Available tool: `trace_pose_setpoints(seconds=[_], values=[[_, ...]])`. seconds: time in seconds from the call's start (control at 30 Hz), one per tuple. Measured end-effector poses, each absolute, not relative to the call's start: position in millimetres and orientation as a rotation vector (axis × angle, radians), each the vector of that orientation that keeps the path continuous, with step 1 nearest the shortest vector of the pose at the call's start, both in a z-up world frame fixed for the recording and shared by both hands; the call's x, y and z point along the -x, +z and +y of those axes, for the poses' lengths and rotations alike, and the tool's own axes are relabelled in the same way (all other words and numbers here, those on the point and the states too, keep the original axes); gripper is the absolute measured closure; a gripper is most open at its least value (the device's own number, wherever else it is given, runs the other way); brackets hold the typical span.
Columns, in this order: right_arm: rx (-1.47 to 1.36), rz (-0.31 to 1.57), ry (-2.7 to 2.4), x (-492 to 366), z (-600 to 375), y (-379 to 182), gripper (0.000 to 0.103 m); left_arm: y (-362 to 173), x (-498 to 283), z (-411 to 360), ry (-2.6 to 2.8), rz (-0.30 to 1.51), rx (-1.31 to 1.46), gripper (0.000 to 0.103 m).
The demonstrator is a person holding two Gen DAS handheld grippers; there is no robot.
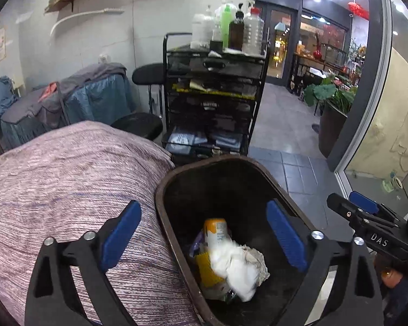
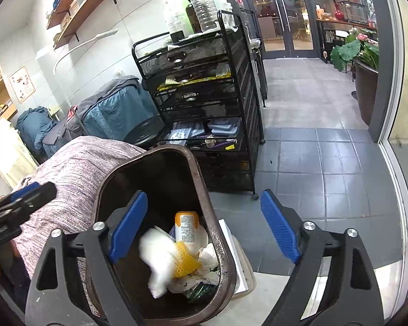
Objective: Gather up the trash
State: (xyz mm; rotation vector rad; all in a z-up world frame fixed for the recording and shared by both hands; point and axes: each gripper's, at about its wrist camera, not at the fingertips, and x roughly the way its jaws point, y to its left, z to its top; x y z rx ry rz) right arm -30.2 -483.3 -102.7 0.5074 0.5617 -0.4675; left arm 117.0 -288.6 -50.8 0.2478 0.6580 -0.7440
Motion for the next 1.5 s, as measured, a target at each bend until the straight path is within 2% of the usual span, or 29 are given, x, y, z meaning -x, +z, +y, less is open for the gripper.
trace_pose_setpoints(seconds=[0.07, 0.4, 0.7, 1.03, 1.5], values=[[-0.502, 0.552, -0.468, 30.6, -481.4, -101.4, 0.013, -43.4, -111.8, -282.7, -0.741, 0.621, -0.236, 0.006], [-0.484, 0.513, -0.429, 27.1, -465.8, -86.9, 0.01, -14.4, -86.2, -257.3, -0.713, 0.482, -0.205, 0.006], [-0.415, 0.432, -0.382, 25.7, -432.2, -62.4, 0.008, 0.0, -80.9, -209.9, -0.624, 0.429, -0.113, 0.006], [-0.239, 0.328, -0.239, 14.1, -357.1, -32.7, 0.006, 4.8, -67.6, -141.9, -0.419, 0.347, -0.063, 0.006], [-0.153, 0.266, -0.022, 7.3, -247.6, -12.5, 0.006, 11.8, -39.9, -52.2, -0.192, 0.278, 0.029, 0.006]])
